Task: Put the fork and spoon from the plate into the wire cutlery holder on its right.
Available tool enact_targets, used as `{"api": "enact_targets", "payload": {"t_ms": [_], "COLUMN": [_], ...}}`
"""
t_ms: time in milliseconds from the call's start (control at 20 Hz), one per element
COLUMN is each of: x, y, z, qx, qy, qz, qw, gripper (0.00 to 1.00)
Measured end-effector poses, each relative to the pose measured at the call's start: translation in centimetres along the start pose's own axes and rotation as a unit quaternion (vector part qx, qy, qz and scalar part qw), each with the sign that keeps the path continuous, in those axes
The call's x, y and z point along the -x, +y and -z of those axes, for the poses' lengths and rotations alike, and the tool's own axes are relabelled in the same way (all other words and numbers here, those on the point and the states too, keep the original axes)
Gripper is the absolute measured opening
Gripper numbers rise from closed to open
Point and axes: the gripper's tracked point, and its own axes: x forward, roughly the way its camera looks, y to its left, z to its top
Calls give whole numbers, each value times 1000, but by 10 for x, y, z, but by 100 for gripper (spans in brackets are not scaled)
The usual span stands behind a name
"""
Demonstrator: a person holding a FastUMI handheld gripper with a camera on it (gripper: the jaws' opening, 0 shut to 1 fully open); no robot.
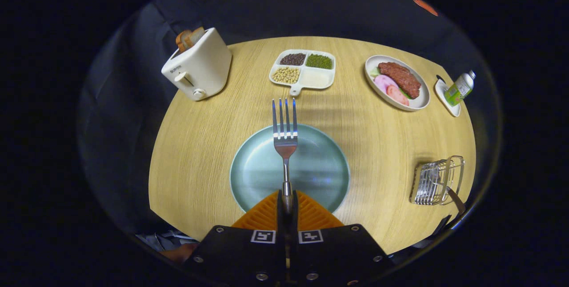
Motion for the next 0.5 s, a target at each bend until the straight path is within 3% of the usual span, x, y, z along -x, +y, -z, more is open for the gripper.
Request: {"api": "enact_targets", "payload": {"t_ms": [350, 500], "x": [53, 66], "y": [-69, -112], "z": [-10, -3], "qx": [-62, -86], "qy": [-59, -65], "qz": [22, 52], "qw": [996, 993], "gripper": [4, 4]}}
